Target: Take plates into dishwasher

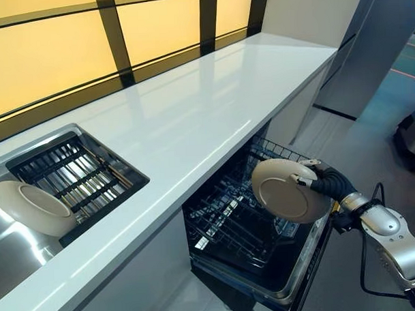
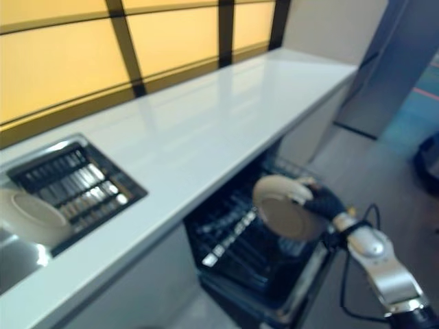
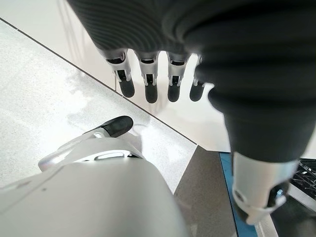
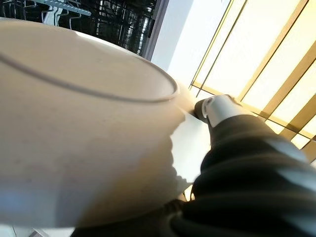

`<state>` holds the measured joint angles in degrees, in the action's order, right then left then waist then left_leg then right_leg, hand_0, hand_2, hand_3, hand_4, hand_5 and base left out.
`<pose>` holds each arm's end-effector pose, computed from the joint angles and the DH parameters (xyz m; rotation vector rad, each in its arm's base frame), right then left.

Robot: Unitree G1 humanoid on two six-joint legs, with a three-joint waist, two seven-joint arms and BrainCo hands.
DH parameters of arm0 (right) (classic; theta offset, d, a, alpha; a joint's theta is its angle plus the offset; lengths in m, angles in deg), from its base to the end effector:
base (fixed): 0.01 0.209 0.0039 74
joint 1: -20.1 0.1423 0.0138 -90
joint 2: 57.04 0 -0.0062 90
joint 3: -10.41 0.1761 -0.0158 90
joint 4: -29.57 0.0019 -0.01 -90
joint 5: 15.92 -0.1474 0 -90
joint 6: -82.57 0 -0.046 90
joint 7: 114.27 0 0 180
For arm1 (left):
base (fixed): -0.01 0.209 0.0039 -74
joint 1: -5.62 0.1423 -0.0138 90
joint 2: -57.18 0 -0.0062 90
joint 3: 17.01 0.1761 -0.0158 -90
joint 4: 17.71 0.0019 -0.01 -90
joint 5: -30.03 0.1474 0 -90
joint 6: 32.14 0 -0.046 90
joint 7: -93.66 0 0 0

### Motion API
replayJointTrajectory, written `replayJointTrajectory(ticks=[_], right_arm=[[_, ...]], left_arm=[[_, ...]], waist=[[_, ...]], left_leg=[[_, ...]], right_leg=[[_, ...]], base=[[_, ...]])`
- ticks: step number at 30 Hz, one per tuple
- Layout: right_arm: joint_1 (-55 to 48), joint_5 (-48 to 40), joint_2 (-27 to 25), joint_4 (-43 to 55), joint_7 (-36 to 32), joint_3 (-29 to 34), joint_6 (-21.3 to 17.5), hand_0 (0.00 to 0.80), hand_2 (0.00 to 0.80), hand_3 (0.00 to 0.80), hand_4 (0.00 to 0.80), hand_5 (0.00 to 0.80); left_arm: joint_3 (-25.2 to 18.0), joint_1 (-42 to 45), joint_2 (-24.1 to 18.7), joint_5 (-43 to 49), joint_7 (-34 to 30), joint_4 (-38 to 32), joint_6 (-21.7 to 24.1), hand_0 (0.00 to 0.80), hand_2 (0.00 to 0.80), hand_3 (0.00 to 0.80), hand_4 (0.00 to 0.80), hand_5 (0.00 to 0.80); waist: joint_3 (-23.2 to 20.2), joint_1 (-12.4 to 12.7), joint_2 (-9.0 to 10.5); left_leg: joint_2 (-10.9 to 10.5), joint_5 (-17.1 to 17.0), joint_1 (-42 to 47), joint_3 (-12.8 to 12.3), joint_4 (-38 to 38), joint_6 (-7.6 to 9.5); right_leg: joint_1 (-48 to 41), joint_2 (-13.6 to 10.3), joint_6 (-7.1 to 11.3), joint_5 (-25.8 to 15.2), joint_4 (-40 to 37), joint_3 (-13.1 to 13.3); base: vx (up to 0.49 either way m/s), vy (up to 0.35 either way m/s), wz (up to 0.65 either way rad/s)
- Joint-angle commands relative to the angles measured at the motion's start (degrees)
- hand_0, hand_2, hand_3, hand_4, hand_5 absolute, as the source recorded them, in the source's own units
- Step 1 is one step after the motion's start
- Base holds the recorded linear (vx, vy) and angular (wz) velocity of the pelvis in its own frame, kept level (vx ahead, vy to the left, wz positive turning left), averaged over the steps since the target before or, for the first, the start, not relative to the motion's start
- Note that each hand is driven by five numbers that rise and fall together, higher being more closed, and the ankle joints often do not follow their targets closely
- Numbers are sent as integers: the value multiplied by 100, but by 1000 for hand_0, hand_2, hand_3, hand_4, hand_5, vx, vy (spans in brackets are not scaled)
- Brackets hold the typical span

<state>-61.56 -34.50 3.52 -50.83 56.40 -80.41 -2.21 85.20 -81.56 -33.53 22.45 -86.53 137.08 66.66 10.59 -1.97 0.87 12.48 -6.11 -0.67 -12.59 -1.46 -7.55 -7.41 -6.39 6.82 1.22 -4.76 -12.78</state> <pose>0.2320 -0.2468 0.1576 -0.4898 -0.1543 0.2462 0.0795 0.2322 -0.1093 0.2549 1.0406 0.0340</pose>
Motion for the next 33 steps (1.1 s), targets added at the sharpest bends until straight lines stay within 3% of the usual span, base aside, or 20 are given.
replayJointTrajectory(ticks=[1,14,23,33], right_arm=[[255,149,78,87,214,-12,-220,800,800,800,800,800],[-244,907,656,-95,751,-230,-359,800,800,800,800,800],[-210,1551,738,15,1284,-343,-603,800,800,800,800,800],[-250,2193,747,123,1350,-672,-607,800,800,800,800,800]], left_arm=[[-59,-229,-99,-42,-1,110,124,0,0,0,0,0],[39,-170,59,-5,36,-88,73,0,0,0,0,0],[74,-140,114,58,30,-83,7,0,0,0,0,0],[145,-108,180,113,9,-216,-33,0,0,0,0,0]], waist=[[-137,135,106],[-121,117,22],[-116,160,-20],[-120,231,-49]], left_leg=[[102,-454,-383,146,-171,-164],[144,-514,-348,-72,-214,-165],[164,-517,-312,-92,-215,-172],[177,-524,-295,-76,-214,-176]], right_leg=[[286,205,-276,-46,421,63],[84,183,-237,-65,271,-27],[-20,197,-239,-36,236,-49],[-67,179,-224,-19,240,-93]], base=[[-3,50,2],[2,11,0],[0,0,0],[0,0,0]])
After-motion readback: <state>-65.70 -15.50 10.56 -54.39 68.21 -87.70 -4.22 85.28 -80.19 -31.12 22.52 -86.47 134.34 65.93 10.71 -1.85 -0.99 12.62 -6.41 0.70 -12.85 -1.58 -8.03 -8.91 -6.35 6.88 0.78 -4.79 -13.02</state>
